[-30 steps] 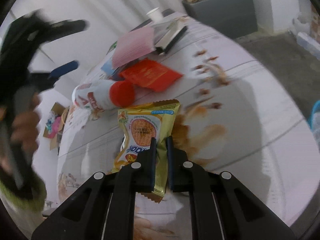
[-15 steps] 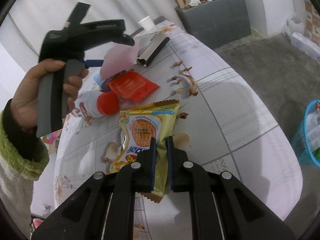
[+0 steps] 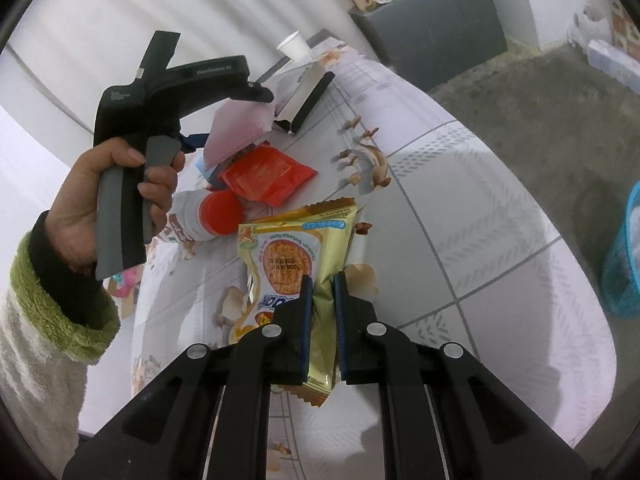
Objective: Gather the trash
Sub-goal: 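Grasp the pink mesh pad with the left gripper and lift it, then carry the yellow packet and pink pad over the wastebasket with both grippers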
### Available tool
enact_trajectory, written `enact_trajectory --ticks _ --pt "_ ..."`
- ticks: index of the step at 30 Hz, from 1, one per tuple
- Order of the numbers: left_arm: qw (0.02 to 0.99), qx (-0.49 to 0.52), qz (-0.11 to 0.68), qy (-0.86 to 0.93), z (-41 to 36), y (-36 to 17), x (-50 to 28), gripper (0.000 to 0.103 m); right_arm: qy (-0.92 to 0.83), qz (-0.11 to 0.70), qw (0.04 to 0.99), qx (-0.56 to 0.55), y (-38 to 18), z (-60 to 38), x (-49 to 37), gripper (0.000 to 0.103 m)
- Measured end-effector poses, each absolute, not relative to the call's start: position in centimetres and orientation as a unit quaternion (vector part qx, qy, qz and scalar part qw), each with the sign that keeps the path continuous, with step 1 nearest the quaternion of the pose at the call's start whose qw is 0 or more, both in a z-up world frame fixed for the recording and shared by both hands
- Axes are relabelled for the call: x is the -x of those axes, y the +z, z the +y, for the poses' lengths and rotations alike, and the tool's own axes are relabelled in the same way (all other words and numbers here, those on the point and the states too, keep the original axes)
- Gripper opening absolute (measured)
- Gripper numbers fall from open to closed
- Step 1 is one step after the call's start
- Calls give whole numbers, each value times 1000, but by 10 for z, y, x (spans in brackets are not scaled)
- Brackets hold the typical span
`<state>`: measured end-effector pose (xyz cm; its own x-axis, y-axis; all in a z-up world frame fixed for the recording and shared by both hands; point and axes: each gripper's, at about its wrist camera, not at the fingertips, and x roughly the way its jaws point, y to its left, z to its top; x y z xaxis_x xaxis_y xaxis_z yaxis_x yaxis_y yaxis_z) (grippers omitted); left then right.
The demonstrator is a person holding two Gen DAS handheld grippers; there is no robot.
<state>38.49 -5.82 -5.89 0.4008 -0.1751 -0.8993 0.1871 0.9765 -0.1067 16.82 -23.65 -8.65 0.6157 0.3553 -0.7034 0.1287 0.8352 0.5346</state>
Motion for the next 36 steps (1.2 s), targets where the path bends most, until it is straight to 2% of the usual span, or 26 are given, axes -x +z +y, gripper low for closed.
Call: enact_trajectory --ticks 2,11,25,32,36 --pt "837 1 535 -111 -56 -57 -384 82 66 433 854 -283 -86 -236 -168 9" --pt "857 35 492 -149 -48 -25 -364 80 57 429 853 -292 -80 -240 -162 8" --pt "874 48 426 -228 -35 36 -272 80 43 398 872 -284 -51 -246 -139 8" --pt "868 49 409 -277 -52 53 -235 81 11 378 878 -293 -37 -266 -118 8" --pt "855 34 412 -313 -86 52 -222 81 -21 359 880 -311 -33 -291 -100 8"
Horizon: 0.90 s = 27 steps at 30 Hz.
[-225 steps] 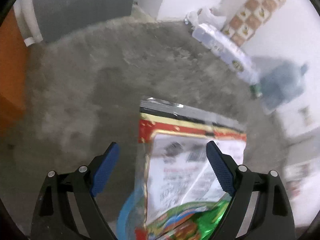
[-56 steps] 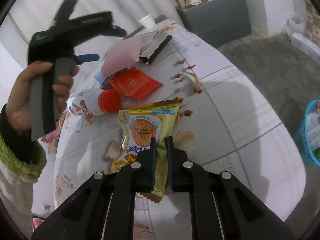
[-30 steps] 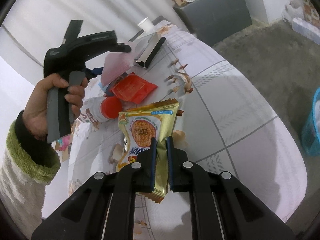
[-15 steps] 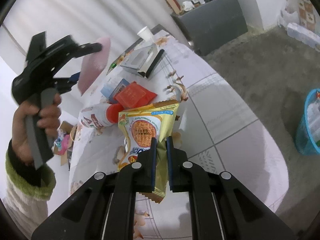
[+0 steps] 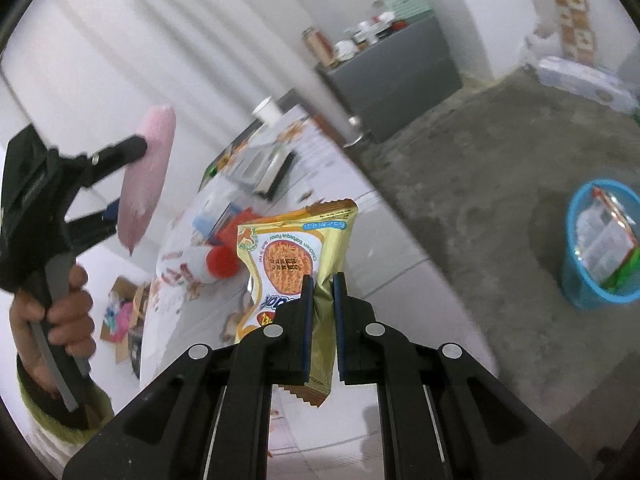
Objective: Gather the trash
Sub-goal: 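Carry the yellow packet and pink pad over the wastebasket with both grippers, then open both grippers to drop the packet and pad into the wastebasket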
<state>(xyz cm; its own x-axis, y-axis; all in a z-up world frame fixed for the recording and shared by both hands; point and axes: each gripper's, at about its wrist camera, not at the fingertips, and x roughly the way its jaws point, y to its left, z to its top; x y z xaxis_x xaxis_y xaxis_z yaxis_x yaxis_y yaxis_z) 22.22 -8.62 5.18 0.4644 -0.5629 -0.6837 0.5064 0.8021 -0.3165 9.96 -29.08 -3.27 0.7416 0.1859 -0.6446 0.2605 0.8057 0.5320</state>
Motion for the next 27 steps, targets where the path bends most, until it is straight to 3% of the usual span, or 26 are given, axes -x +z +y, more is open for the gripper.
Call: enact_trajectory --ticks 13,27 --pt "786 -39 457 -414 -248 15 -189 81 -180 307 845 -400 -58 -430 -24 8" --pt "687 -149 551 -450 -464 -96 -174 81 -320 298 745 -504 -164 -565 24 10"
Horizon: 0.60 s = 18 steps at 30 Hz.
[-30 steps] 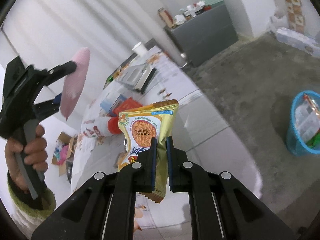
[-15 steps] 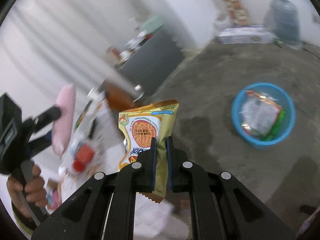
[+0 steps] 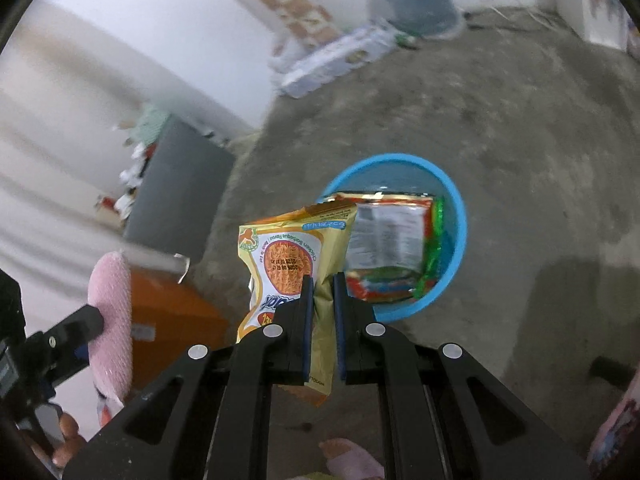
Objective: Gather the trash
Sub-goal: 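Open both grippers to drop the packet and pad into the wastebasket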
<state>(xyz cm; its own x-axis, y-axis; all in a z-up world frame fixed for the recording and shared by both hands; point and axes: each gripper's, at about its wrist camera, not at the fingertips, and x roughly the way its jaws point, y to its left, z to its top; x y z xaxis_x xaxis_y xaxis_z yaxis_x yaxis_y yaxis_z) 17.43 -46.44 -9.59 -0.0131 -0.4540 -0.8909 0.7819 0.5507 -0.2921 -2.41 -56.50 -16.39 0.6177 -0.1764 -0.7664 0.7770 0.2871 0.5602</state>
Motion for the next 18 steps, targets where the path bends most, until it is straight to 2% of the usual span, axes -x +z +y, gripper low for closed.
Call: enact_trajectory --ticks 2,4,5,6,10,18 --pt "685 -150 558 -444 -482 -109 -179 84 -326 295 731 -522 -182 -580 22 15" --pt "683 -144 564 -442 -500 -121 -185 96 -326 294 715 -544 -209 -598 18 34" --pt "688 -139 565 -433 -507 -128 -189 98 -330 293 706 -553 -222 -604 20 54" --pt "690 -134 567 -428 -510 -133 -191 98 -345 294 691 -563 -238 -610 24 57" --pt "671 -89 605 -421 -512 -148 -200 98 -366 293 645 -603 -274 -615 46 57" --pt "670 -49 609 -423 -486 -137 -205 98 -376 297 660 -579 -258 -596 67 57"
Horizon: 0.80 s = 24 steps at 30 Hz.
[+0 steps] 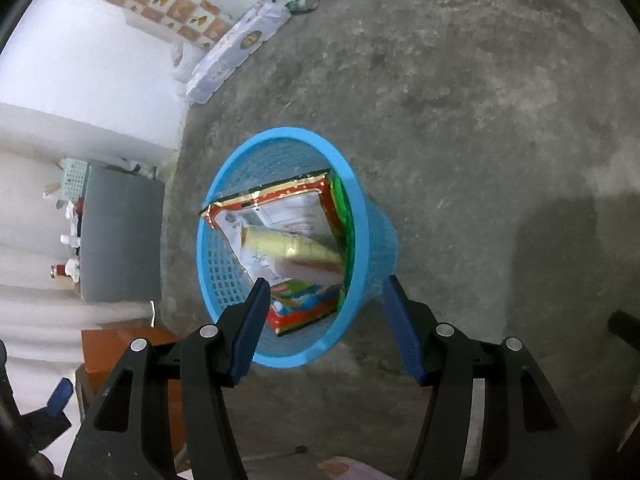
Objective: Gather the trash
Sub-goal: 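Move both grippers back to the table toward the white AD bottle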
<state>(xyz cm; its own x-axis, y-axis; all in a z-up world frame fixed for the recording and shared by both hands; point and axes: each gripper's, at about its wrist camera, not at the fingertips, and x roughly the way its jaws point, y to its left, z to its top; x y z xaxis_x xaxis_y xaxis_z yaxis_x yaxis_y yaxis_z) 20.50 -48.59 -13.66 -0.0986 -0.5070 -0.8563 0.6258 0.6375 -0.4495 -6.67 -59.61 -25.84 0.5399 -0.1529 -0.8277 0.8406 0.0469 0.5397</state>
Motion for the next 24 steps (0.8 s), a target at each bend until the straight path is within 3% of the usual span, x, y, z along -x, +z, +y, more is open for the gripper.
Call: enact_trajectory --ticks 9,19,24 --pt "692 -26 548 -469 -416 -56 -194 98 -355 294 713 -529 -206 -577 44 57" --pt "774 -8 472 -423 -247 6 -169 98 -289 298 789 -453 -130 -528 6 58" --pt "817 19 439 -373 -158 19 -156 98 -239 297 827 -414 -88 -501 -15 64"
